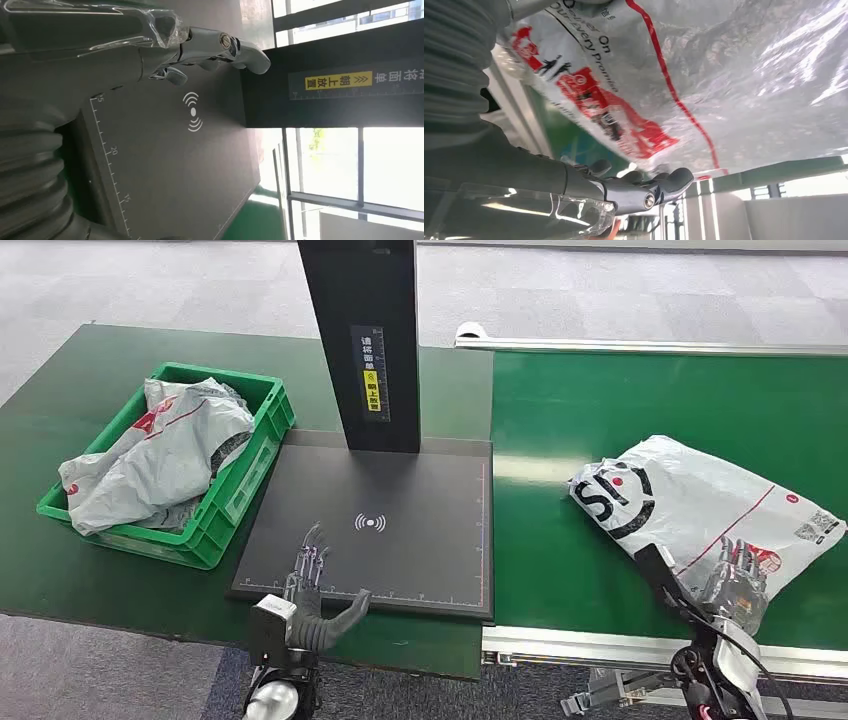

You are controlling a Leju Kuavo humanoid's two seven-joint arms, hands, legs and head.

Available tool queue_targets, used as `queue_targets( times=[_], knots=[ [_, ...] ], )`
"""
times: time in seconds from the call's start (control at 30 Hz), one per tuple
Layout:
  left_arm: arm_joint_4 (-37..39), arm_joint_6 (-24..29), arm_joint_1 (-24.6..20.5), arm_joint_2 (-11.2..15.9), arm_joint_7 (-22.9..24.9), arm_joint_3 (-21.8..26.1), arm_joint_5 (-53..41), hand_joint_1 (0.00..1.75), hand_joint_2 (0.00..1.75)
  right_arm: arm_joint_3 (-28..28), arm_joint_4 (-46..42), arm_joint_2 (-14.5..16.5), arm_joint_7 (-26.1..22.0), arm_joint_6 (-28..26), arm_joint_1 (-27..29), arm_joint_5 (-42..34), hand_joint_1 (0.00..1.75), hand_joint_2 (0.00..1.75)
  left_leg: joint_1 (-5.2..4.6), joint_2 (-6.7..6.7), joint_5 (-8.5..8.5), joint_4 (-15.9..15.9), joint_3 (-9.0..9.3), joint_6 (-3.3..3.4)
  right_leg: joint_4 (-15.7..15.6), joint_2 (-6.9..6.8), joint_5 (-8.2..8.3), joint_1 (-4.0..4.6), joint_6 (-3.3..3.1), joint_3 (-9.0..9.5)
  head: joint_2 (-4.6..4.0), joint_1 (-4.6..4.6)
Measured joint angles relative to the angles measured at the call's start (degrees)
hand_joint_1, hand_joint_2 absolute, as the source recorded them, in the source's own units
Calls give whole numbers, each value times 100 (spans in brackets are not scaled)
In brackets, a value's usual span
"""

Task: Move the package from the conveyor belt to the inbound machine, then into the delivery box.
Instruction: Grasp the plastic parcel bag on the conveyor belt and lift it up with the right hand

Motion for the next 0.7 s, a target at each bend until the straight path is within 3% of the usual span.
queue_targets(
  times=[0.17, 0.3, 0.7],
  knots=[
    [-34, -40, 74, -16, 26, 20, -44, 0, 175, -338, 21, -120, 71, 15, -4, 422, 0, 175, 0, 2, 0, 0, 0, 1, 0, 0, 0, 0, 0, 1, 0, 0],
    [-39, -43, 126, -19, 33, 39, -66, 0, 175, -588, 110, -137, -67, 276, -26, 285, 0, 175, 0, 1, 0, 0, 0, 1, 0, 0, 0, 0, 0, 2, 0, 0],
    [-185, 46, 232, -19, 190, 89, -145, 0, 175, -785, 415, 122, -616, 764, -113, -112, 0, 175, 0, 1, 0, 0, 1, 1, 0, 0, 0, 1, 0, 2, 0, -1]
  ],
)
